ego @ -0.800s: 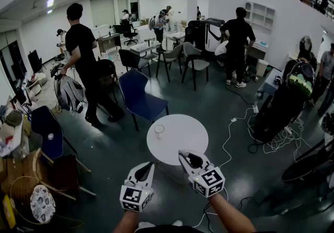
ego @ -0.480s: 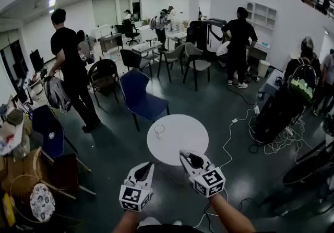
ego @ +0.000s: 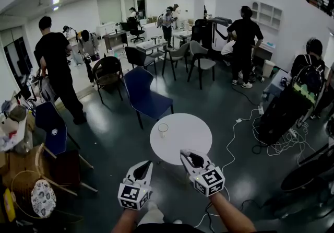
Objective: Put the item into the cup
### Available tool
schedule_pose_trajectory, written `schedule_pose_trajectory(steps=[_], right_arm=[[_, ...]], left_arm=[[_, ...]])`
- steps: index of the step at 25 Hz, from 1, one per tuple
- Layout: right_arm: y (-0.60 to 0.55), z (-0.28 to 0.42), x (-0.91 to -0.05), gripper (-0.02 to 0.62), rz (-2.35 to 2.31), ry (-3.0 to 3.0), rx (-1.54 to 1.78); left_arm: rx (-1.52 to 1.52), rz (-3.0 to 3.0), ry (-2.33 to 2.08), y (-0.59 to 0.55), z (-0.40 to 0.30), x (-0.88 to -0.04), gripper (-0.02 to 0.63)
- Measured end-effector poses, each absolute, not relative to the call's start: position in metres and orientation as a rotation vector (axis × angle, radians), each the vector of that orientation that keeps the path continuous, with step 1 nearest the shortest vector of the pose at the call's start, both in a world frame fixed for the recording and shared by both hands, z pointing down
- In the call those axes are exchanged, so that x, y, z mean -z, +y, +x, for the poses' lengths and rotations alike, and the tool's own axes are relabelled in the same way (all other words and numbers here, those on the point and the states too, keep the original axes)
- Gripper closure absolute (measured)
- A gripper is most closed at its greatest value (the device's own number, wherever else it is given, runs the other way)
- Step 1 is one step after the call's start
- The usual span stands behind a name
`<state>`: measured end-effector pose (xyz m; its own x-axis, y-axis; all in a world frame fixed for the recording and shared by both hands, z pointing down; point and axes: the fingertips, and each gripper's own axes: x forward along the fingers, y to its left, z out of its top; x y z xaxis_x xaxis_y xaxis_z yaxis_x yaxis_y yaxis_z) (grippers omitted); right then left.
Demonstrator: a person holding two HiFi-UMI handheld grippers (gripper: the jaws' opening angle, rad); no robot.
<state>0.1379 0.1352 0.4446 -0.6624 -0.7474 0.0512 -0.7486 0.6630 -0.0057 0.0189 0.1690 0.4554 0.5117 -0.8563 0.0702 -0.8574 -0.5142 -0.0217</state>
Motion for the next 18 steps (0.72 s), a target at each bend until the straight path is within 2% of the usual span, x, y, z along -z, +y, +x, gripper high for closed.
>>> schedule_pose_trajectory(steps=[18], right_arm=[[0.043,0.122,-0.45,0.517,1.266,-2.811,-0.083]], left_arm=[[-0.12,2.694,-1.521,0.074,0.001,-0.459,0.591]])
